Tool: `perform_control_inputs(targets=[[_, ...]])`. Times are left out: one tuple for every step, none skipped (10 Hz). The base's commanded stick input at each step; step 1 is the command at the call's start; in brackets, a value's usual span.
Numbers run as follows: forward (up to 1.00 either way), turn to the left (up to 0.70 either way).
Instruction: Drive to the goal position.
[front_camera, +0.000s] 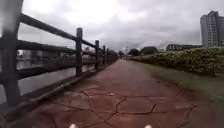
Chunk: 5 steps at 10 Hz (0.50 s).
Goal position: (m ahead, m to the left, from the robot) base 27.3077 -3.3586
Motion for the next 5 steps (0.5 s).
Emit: perform_control_inputs(targets=[[0.85,0.01],[0.85,0.01],[0.85,0.01],[0.85,0.01],[0.85,0.01]])
